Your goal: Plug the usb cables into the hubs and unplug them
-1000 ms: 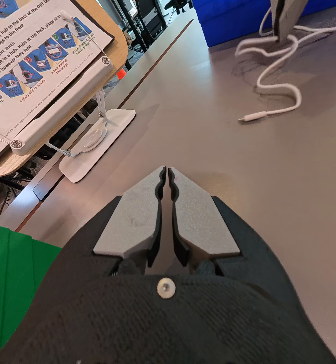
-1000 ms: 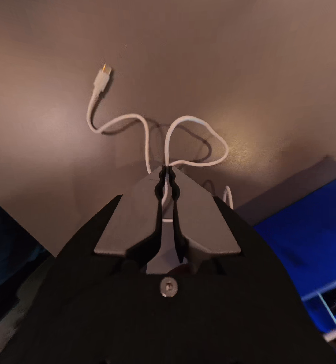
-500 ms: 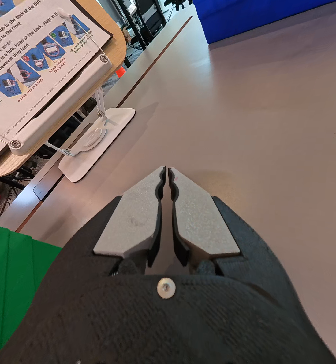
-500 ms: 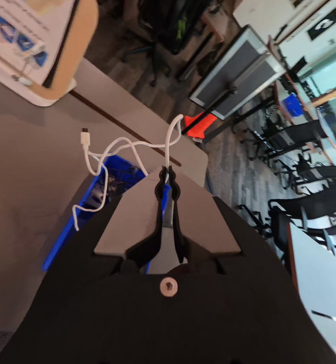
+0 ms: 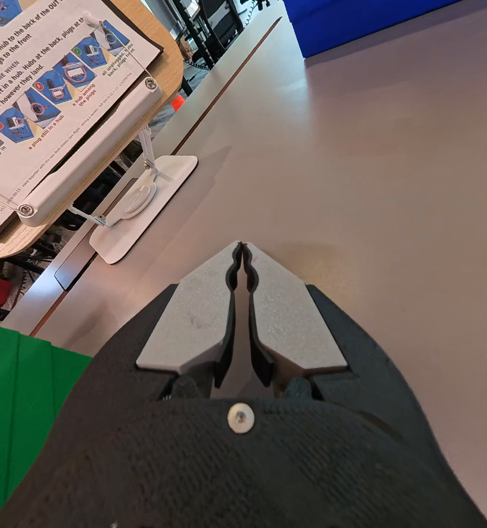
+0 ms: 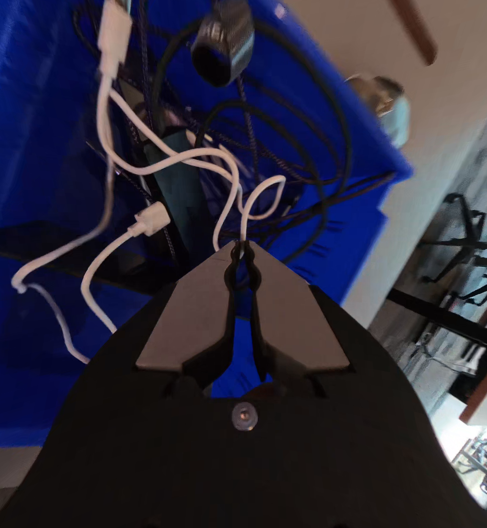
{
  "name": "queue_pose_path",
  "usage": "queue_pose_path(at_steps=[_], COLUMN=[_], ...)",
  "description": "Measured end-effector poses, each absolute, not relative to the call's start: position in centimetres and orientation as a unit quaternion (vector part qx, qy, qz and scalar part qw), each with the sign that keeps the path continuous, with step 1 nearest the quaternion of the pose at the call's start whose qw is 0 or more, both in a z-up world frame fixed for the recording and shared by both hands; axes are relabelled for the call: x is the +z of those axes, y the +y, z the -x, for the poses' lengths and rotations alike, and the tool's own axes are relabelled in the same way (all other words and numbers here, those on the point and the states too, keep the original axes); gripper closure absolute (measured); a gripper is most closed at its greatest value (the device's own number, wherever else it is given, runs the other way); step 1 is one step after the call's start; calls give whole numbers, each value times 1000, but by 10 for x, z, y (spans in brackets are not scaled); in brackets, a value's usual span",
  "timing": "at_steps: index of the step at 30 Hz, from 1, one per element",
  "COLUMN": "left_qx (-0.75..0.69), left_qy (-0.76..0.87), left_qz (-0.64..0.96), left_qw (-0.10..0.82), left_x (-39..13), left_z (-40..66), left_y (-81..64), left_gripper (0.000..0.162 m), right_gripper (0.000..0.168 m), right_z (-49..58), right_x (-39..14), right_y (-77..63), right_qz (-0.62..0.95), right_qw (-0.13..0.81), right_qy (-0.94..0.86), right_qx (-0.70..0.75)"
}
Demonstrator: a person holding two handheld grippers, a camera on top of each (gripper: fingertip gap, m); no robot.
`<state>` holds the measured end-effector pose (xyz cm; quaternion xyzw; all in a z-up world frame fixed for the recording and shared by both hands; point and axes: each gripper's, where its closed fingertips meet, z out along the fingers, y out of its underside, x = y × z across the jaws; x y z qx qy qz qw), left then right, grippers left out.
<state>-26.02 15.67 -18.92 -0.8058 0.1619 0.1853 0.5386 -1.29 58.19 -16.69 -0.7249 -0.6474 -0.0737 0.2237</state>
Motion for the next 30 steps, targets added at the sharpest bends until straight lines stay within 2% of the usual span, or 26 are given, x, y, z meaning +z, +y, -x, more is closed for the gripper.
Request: queue_pose_path(at_steps=[2,4,8,11,13,16,22,23,24,25,30], left_qx=[186,182,177,181,185,189,192,192,193,194,190], left_qy=[158,158,159,163,167,169,166,166,165,165,162], left_qz=[807,809,810,810,809,810,809,809,809,809,810], left_qw=[538,537,536,533,532,528,529,530,530,530,531], left_x=[-189,-190,-190,-191,-192,-193,-192,-192,-192,-192,-192], left_z=[261,261,261,260,259,259,260,260,260,260,261], left_y=[157,157,157,157,157,157,157,157,157,157,156], left_gripper=[162,162,162,162,162,162,162,162,162,162,162], right_gripper=[167,166,147,142,136,136,137,140,158,163,168], right_z=[10,12,10,3,-3,-14,-39,-40,-40,-38,-37], right_x=[-193,-193,-158,-126,-116,-122,-177,-187,-194,-198,-165], right_y=[583,583,580,567,542,500,476,474,474,475,490], right_qz=[743,752,746,746,752,738,765,770,773,774,766], right_qw=[180,168,197,236,228,200,139,126,117,116,173], right_qy=[-641,-634,-634,-622,-615,-631,-615,-610,-607,-605,-603], right_qx=[-75,-65,-42,4,66,129,133,138,142,146,140])
